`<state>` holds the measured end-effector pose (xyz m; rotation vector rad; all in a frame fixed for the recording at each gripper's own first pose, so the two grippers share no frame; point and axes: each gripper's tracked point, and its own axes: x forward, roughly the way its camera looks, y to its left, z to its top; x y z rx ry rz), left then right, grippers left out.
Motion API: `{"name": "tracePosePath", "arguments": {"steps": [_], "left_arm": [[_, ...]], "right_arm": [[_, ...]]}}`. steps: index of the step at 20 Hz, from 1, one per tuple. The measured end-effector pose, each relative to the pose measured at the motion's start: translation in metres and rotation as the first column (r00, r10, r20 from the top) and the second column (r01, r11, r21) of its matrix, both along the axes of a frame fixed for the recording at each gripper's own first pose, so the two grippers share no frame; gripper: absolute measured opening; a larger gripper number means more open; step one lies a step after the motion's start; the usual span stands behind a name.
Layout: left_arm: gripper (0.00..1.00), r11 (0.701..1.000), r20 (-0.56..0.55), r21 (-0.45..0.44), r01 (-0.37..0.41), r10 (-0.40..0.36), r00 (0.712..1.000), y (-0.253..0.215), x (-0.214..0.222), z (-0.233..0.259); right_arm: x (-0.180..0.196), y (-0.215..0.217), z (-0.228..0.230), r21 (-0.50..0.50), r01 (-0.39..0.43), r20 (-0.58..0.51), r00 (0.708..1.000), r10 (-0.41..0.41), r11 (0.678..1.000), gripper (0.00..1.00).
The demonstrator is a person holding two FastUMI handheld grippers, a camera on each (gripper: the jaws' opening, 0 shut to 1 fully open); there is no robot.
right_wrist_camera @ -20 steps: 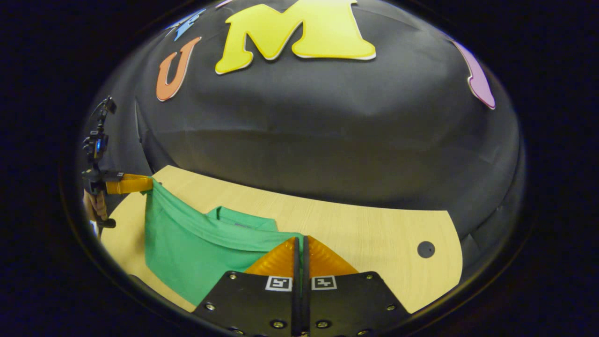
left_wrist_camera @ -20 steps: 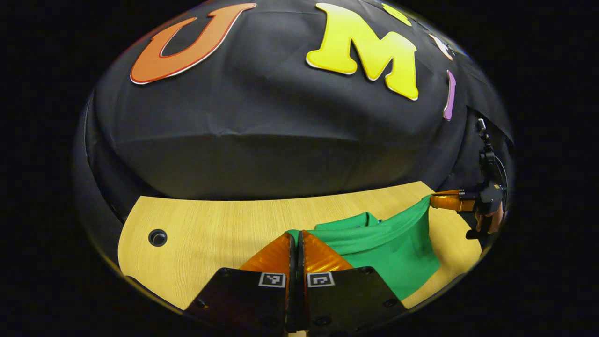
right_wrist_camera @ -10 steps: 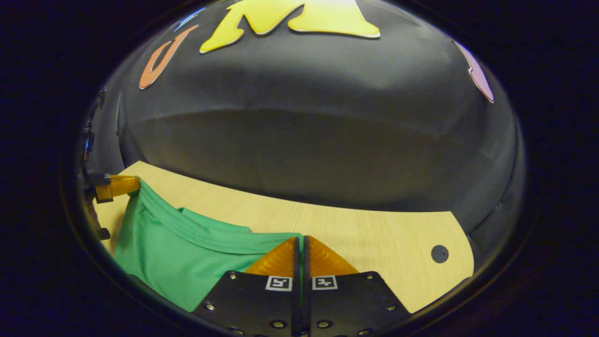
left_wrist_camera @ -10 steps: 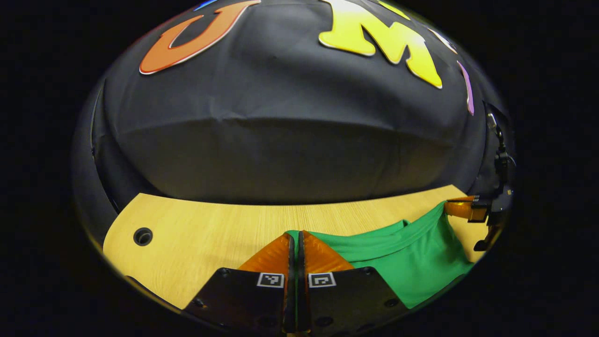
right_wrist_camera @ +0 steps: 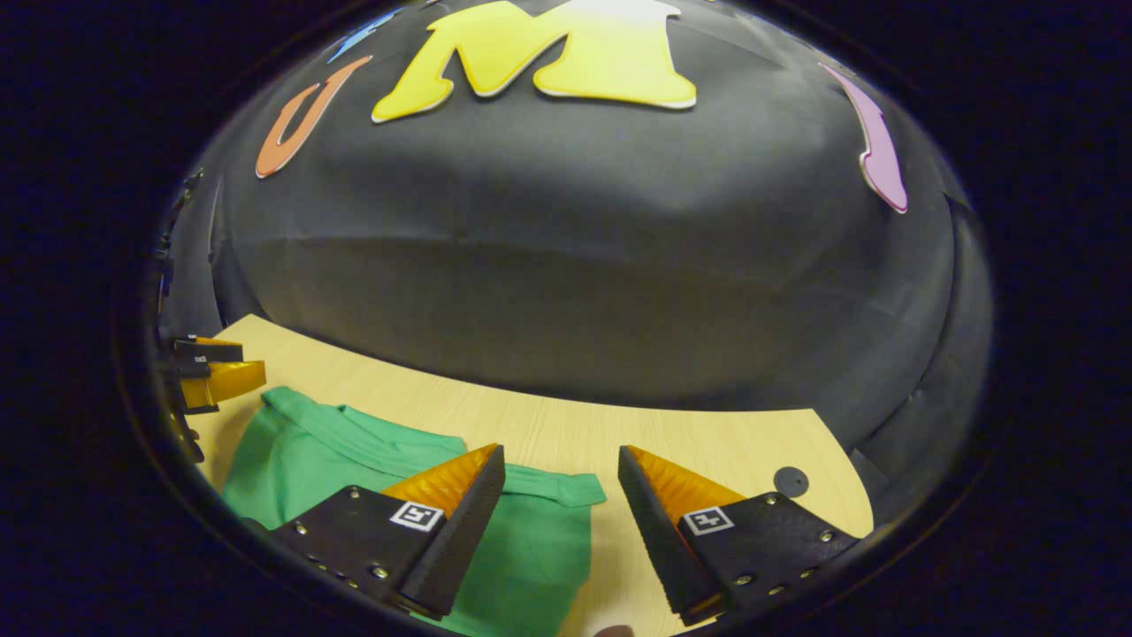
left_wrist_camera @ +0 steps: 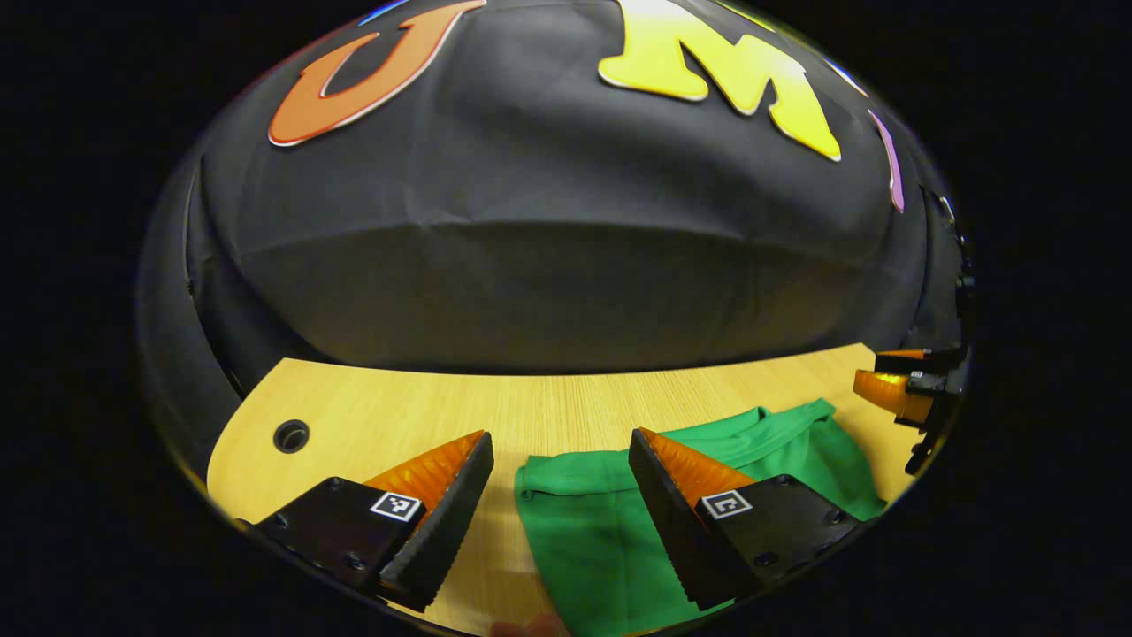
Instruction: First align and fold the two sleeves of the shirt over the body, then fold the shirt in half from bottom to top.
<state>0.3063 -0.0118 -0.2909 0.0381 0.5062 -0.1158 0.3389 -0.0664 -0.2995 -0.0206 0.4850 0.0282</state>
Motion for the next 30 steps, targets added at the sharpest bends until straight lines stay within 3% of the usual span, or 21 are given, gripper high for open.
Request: {"name": "tracePosePath", "arguments": {"steps": [7,11,12,14,17,18,21,22,24,26,30], "left_arm": [[0.97,0.994,0.188,-0.071,-0.087,0.099,0.977,0.023,-0.076,0.163],[0.97,0.994,0.323,-0.049,-0.101,0.112,0.940,0.024,-0.147,0.256],[1.00,0.994,0.339,-0.061,-0.094,0.109,0.934,0.019,-0.161,0.270],[0.96,0.995,0.378,-0.074,-0.073,0.095,0.921,0.016,-0.198,0.294],[0.96,0.997,0.448,-0.039,-0.061,0.071,0.891,0.007,-0.246,0.320],[0.89,0.998,0.447,-0.042,-0.052,0.066,0.892,0.000,-0.257,0.321],[0.90,0.999,0.444,-0.025,-0.047,0.053,0.894,-0.001,-0.288,0.319],[1.00,0.999,0.446,-0.013,-0.050,0.050,0.894,0.000,-0.300,0.319],[0.96,0.999,0.439,-0.020,-0.037,0.042,0.898,-0.007,-0.314,0.317],[0.96,1.000,0.439,-0.013,-0.002,0.008,0.899,-0.017,-0.317,0.323],[1.00,1.000,0.456,-0.013,-0.004,0.009,0.890,-0.016,-0.311,0.329]], "right_arm": [[-0.094,0.010,0.138,0.042,-0.012,0.162,0.987,0.005,0.999,0.83],[-0.167,0.020,0.231,0.053,0.009,0.288,0.957,-0.024,0.999,0.83],[-0.185,0.024,0.248,0.052,0.008,0.315,0.949,-0.024,0.999,0.83],[-0.224,0.030,0.278,0.045,0.013,0.375,0.927,-0.028,0.999,0.83],[-0.272,0.050,0.293,0.050,-0.014,0.406,0.914,-0.008,0.999,0.86],[-0.287,0.057,0.298,0.070,-0.033,0.408,0.913,0.002,0.997,0.86],[-0.322,0.061,0.306,0.099,-0.037,0.425,0.905,-0.009,0.994,0.82],[-0.329,0.062,0.305,0.104,-0.031,0.424,0.905,-0.016,0.994,0.82],[-0.344,0.062,0.306,0.107,0.000,0.426,0.903,-0.045,0.994,0.80],[-0.350,0.065,0.309,0.091,0.014,0.448,0.892,-0.054,0.996,0.86],[-0.344,0.081,0.301,0.061,-0.017,0.427,0.904,-0.011,0.998,0.83]]}}
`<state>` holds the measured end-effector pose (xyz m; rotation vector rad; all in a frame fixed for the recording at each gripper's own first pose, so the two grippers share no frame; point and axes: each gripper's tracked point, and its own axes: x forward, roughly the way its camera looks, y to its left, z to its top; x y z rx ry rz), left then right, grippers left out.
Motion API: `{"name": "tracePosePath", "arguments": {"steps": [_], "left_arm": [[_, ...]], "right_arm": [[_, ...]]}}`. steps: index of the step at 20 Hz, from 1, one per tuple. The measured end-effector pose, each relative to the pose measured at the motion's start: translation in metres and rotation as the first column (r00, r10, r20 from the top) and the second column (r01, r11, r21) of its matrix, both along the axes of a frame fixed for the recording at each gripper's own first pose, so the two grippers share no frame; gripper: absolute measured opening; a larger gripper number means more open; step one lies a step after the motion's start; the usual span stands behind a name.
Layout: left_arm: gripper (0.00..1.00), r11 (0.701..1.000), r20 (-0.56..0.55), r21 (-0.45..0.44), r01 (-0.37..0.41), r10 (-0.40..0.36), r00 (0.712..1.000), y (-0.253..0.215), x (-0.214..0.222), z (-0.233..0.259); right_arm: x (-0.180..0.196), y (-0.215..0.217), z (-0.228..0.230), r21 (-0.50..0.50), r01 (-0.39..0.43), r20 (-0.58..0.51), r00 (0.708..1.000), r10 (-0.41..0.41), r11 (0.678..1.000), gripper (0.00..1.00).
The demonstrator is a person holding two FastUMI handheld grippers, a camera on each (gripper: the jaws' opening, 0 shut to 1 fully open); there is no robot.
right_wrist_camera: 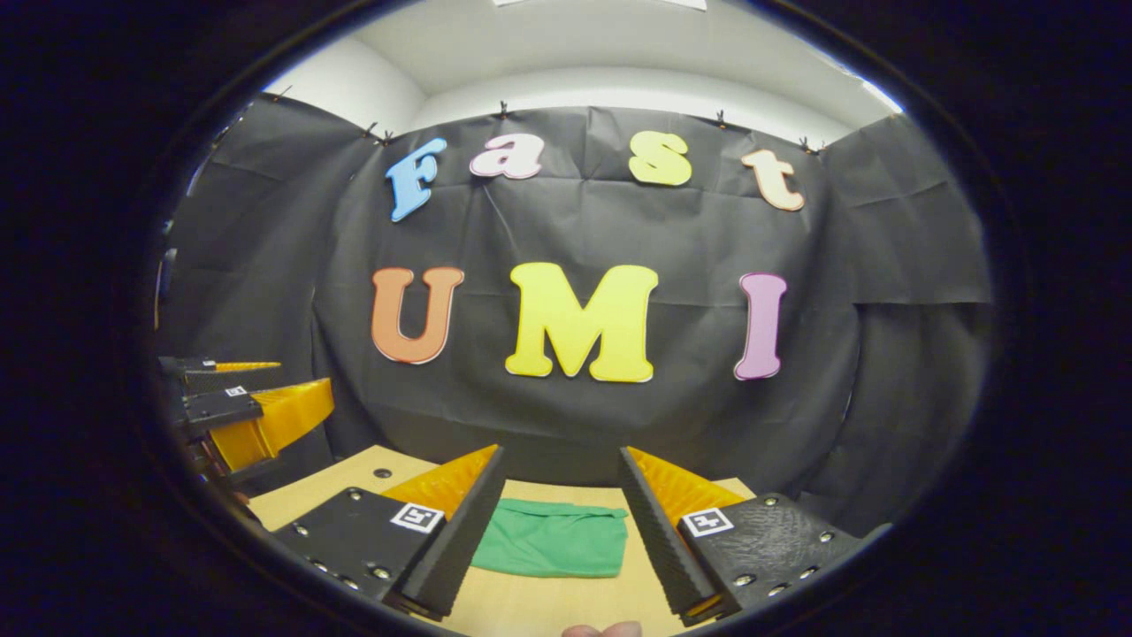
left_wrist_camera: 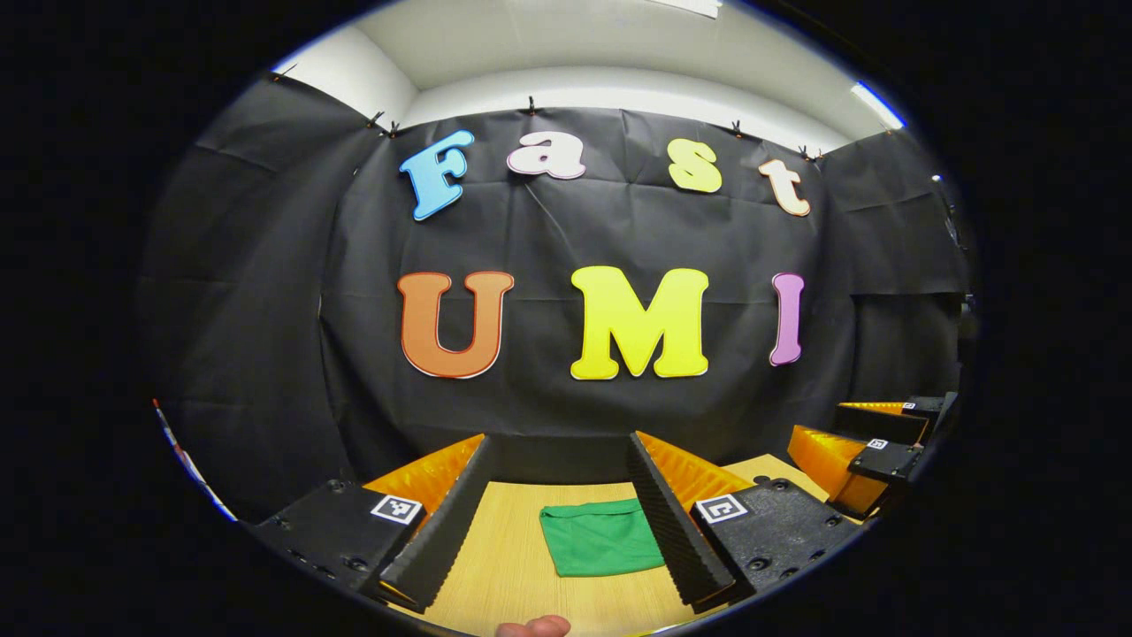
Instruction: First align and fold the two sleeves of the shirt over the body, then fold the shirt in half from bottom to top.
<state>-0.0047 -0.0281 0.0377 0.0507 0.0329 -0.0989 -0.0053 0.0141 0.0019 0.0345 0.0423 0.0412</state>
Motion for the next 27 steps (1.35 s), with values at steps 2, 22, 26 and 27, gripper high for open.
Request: {"name": "tracePosePath", "arguments": {"steps": [2,22,26,27], "left_arm": [[0.96,1.000,0.001,0.006,-0.002,0.002,1.000,0.001,0.001,0.001],[0.96,0.999,0.008,0.030,-0.042,0.041,0.999,0.007,-0.005,-0.008],[0.96,0.998,0.002,0.027,-0.051,0.051,0.999,0.011,-0.006,-0.009],[0.96,0.998,0.002,0.027,-0.051,0.051,0.999,0.011,-0.007,-0.009]], "right_arm": [[0.001,0.004,0.001,0.004,-0.004,0.003,1.000,0.004,1.000,0.86],[0.007,0.006,-0.011,0.037,-0.049,-0.031,0.998,0.050,0.998,0.83],[0.008,0.007,-0.011,0.040,-0.056,-0.033,0.998,0.057,0.998,0.83],[0.008,0.007,-0.011,0.039,-0.059,-0.034,0.998,0.060,0.998,0.83]]}}
